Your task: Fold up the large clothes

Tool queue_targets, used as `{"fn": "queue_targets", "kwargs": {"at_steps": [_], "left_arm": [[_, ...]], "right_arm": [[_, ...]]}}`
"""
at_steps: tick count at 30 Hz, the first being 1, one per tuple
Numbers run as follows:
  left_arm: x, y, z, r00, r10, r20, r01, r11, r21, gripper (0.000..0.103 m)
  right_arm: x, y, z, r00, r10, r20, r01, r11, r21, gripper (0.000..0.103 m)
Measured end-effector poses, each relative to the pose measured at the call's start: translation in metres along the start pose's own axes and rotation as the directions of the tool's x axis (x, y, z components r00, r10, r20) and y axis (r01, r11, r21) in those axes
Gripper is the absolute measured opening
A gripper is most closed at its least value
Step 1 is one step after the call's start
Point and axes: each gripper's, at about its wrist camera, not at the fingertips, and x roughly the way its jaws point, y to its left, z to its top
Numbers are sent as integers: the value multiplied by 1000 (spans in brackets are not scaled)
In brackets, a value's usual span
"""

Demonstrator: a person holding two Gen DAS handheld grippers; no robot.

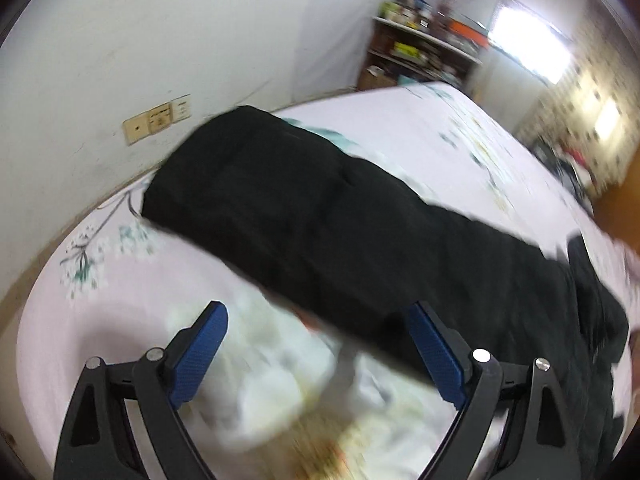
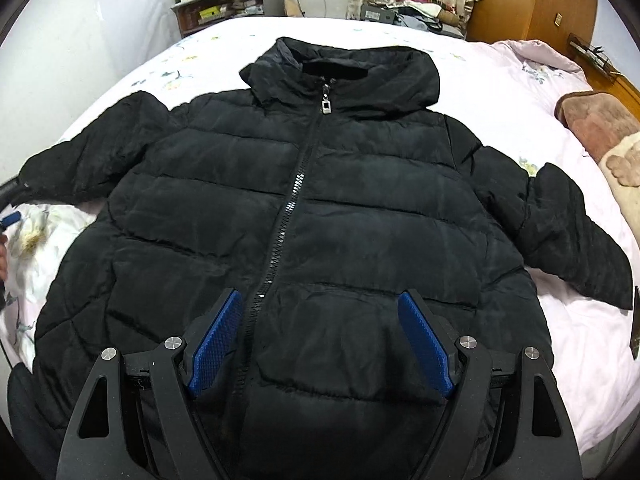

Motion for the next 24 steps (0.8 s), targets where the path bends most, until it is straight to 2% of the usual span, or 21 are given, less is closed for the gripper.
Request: {"fn": "queue_targets", "kwargs": {"at_steps": [5,7,8,10,11,12,14,18,20,24], "left_arm": [[21,23,16,1000,21,23,-18,993,-114,93],[28,22,18,999,35,40,-30,993,-116,91],[25,24,22,997,44,61,-37,993,-108,86],[19,24,29,994,52,101,-45,996,-75,59],[24,25,41,993,36,111,-29,997,-66,31],[22,24,46,994,16,110,-9,998,-64,18],[10,21,53,993,-9,122,17,998,-60,12],[-38,11,63,980,-88,176,88,996,4,10],[-68,0,67,968,-148,203,142,989,47,10],[-123,-27,69,932,-284,227,259,957,133,9]], "right_arm": [[11,-7,8,1000,-16,-12,16,1000,15,80],[15,-9,10,1000,-20,-18,21,1000,20,80],[17,-11,11,999,-22,-23,22,999,25,80],[20,-14,13,999,-23,-29,24,999,32,80],[20,-16,13,999,-23,-31,24,999,34,80],[21,-18,13,999,-24,-33,25,999,37,80],[19,-22,12,999,-25,-36,27,999,48,80],[11,-32,5,999,-29,-28,31,997,73,80],[2,-39,0,999,-31,-21,33,996,89,80],[-12,-49,-9,1000,-26,-8,26,994,110,80]]}}
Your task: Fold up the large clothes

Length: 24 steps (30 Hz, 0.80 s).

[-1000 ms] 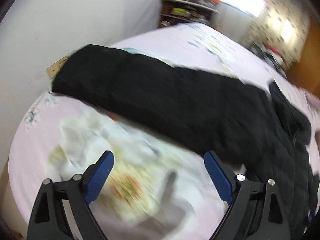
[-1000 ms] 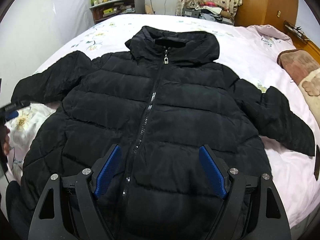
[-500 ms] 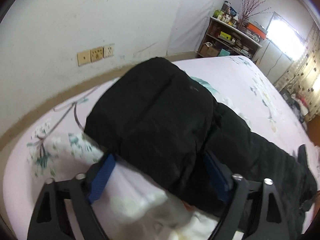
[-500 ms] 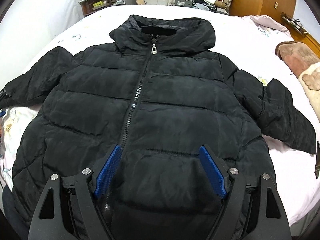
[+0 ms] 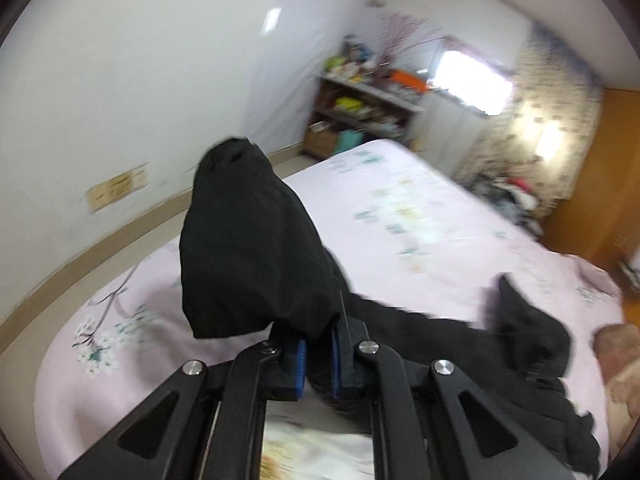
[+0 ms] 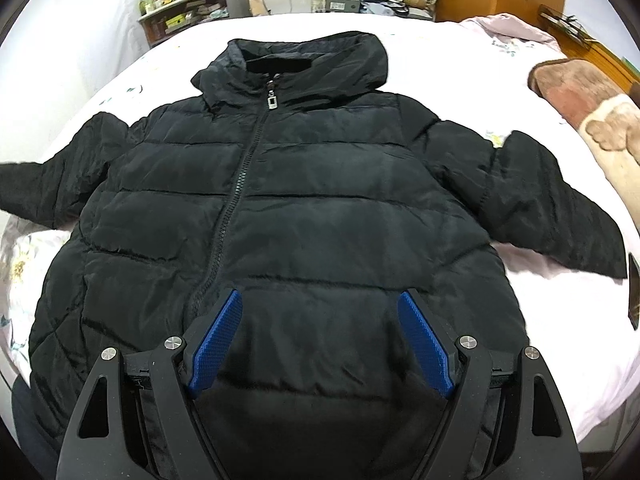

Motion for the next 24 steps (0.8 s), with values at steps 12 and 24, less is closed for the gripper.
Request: {"fn": "queue_targets", "kwargs": {"at_steps": [12,24], "left_arm": [[-52,-157,12,928,-370,-53,373,913,165,9],[-7,-296,-102,770,-543,-333,623,753,212,9]], "right_arm": [[-44,-37,-20,997,13,72,-17,998,63,80],[-54,-84,-32,996,7,88,-21,988,154,80]]}}
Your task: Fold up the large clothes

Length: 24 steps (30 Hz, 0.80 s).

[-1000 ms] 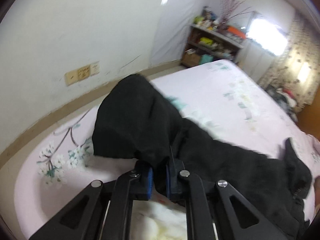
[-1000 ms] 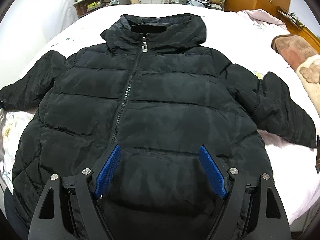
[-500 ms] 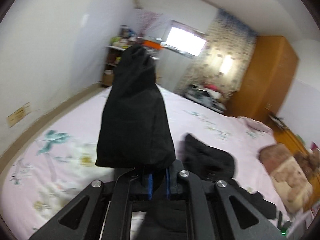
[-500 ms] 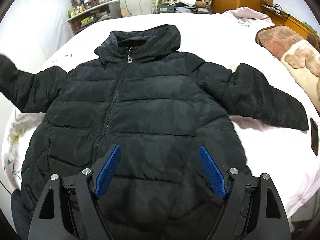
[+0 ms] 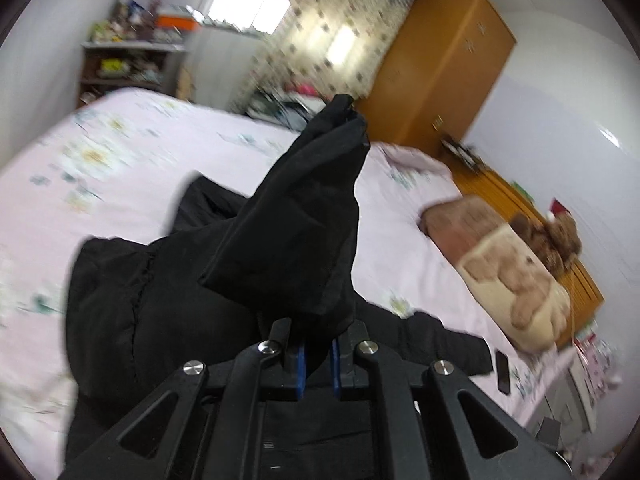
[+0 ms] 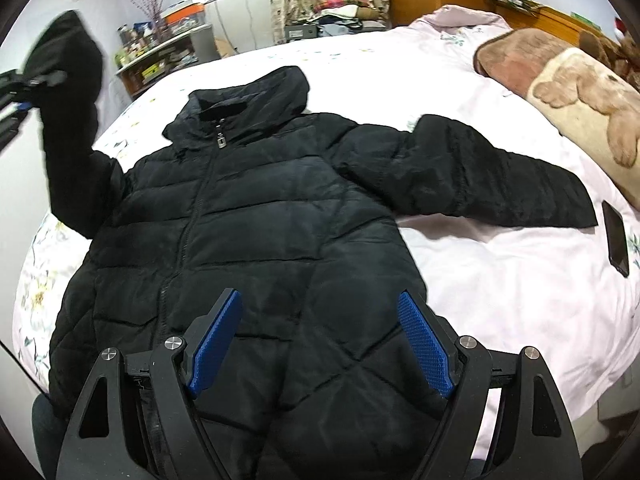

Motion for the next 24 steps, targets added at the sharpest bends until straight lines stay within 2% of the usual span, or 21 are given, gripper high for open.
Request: {"fn": "queue_targets", "kwargs": {"at_steps": [4,7,10,12,16,18,19,21,22,24], "left_arm": [[50,-11,-25,995,-47,-88,48,999,6,9],[86,-12,-42,986,-49,-162,49,999,-4,12],[111,-3,-57,966,-93,-240,86,995,-42,27],[119,0,-63,948,-132,-290,113,990,-82,58],[105,3,-60,944,-190,-271,173,981,-86,66],[94,7,-56,947,-205,-248,194,979,-66,67],[87,10,-53,955,-188,-230,185,982,-34,67],[71,27,-45,978,-111,-178,118,992,31,67],[62,44,-39,988,-52,-147,60,997,55,67],[59,77,-33,989,90,-116,-82,994,75,66]], "right_arm": [[11,-15,-1,1000,-11,-16,12,1000,17,80],[19,-25,0,1000,-19,-23,19,999,36,80],[25,-31,3,999,-24,-23,25,999,46,80],[28,-33,6,999,-25,-21,26,999,46,80],[31,-32,21,1000,-20,-1,20,999,46,80],[34,-27,31,1000,-12,16,11,999,44,80],[36,-23,39,1000,-3,26,2,999,37,80],[44,-12,51,999,19,37,-19,1000,14,80],[49,-8,56,999,28,37,-28,1000,4,80],[66,4,67,999,36,20,-35,999,-20,80]]}}
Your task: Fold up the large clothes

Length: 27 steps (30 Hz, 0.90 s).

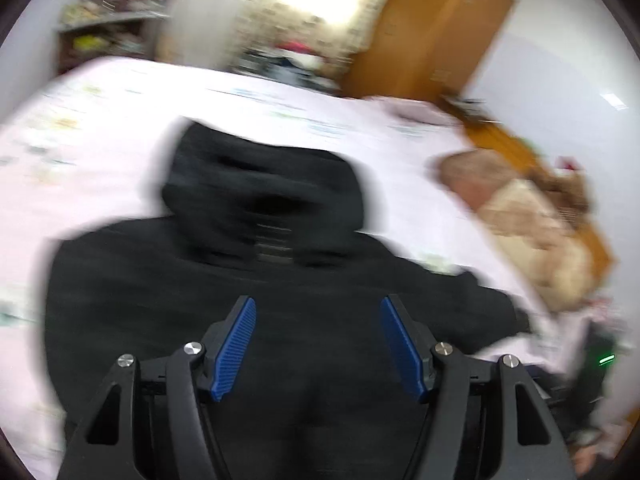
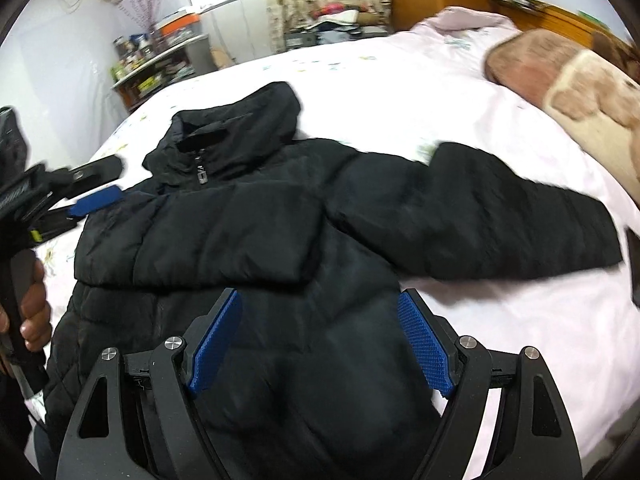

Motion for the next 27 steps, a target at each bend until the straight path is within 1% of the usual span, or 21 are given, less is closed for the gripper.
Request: {"fn": "queue_targets", "kwargs": {"at_steps": [1,2,3,4,5,6,7,8,9,10,11,14,18,21,23,25,27], "left_arm": [[1,23,2,997,75,0,-75,997,-16,65],[2,42,3,993,121,-3,-121,992,-37,65],[5,61,2,988,155,-9,-155,986,-62,59],[10,79,1,982,188,-24,-189,978,-89,56],[17,97,-2,975,219,-44,-223,968,-115,47],[22,110,-6,970,237,-55,-242,961,-131,42],[28,122,-10,966,250,-64,-257,956,-142,40],[33,132,-15,966,247,-72,-256,953,-162,39],[39,137,-20,970,229,-78,-240,953,-183,39],[43,139,-25,973,217,-76,-228,955,-190,39],[46,136,-28,972,226,-66,-234,957,-173,38],[54,131,-33,964,263,-45,-267,954,-134,38],[59,138,-33,965,256,-49,-260,955,-145,38],[54,135,-28,963,262,-71,-270,952,-143,38],[40,127,-23,962,263,-81,-272,952,-141,38],[19,115,-23,968,248,-46,-252,958,-136,38],[5,104,-28,967,256,-11,-256,961,-103,38]], "right_arm": [[12,7,7,1000,18,-6,-18,1000,-8,75],[21,12,13,1000,26,-6,-26,999,-22,65],[31,18,19,1000,18,-6,-18,999,-41,59],[39,22,24,1000,12,-5,-13,999,-53,51],[55,27,31,1000,14,-9,-15,998,-66,45],[65,29,35,1000,17,-19,-18,998,-68,43],[79,30,39,999,13,-40,-15,998,-68,40],[97,30,43,998,4,-68,-9,998,-69,40],[114,28,45,996,-1,-91,-5,997,-72,40],[127,25,46,995,-6,-104,-2,997,-73,40],[135,24,46,994,-7,-107,-1,997,-76,40],[151,26,45,994,-26,-104,16,995,-96,40],[158,23,40,995,-25,-92,17,995,-95,40],[155,23,41,994,-34,-104,23,994,-106,40],[145,25,46,992,-60,-115,47,993,-108,40],[118,28,47,994,-74,-82,65,993,-103,40],[96,29,42,998,-42,-46,38,994,-98,40]]}}
